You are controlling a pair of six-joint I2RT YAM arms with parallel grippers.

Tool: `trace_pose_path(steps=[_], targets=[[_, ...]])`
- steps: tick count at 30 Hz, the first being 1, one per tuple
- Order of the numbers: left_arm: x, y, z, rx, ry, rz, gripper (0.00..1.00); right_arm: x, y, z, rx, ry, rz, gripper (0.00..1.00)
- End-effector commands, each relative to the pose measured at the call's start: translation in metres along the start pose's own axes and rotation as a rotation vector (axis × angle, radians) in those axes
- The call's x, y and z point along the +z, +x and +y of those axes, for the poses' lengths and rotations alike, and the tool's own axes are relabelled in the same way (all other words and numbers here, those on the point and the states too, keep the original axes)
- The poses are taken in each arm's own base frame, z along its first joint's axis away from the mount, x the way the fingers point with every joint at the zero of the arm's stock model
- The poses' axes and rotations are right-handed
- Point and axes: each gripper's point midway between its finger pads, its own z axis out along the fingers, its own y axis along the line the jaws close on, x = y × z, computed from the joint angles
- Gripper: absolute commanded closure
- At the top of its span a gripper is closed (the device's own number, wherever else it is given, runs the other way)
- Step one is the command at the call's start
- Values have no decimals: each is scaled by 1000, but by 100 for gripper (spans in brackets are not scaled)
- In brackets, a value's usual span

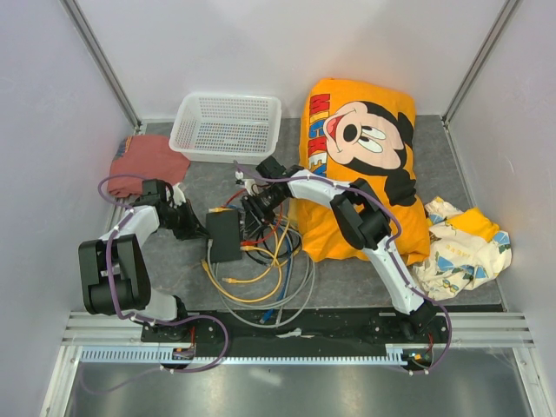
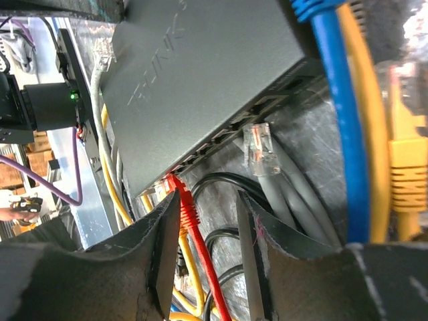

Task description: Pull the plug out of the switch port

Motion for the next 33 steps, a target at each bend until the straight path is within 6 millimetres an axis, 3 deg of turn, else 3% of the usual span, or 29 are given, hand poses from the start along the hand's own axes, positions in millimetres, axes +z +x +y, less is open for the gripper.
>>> trace_pose_path(steps=[1, 3, 9, 15, 18, 25, 33], targets=[[2, -2, 7, -13, -32, 0, 98, 25, 35, -27, 7, 62, 92, 55], [2, -2, 7, -13, -32, 0, 98, 25, 33, -23, 2, 50, 90, 58], [2, -2, 6, -11, -30, -1, 99, 18, 25, -8, -29, 16, 71, 55], [2, -3, 5, -8, -27, -5, 99, 21, 24, 6, -44, -41, 74, 58], [2, -3, 5, -8, -27, -5, 98, 18, 24, 22, -61, -99, 74, 56], [2, -3, 5, -6, -26, -9, 98, 22, 26, 37, -40, -198, 89, 53], [2, -3, 6, -8, -27, -8, 99, 30, 18, 24, -1, -130, 62, 55]])
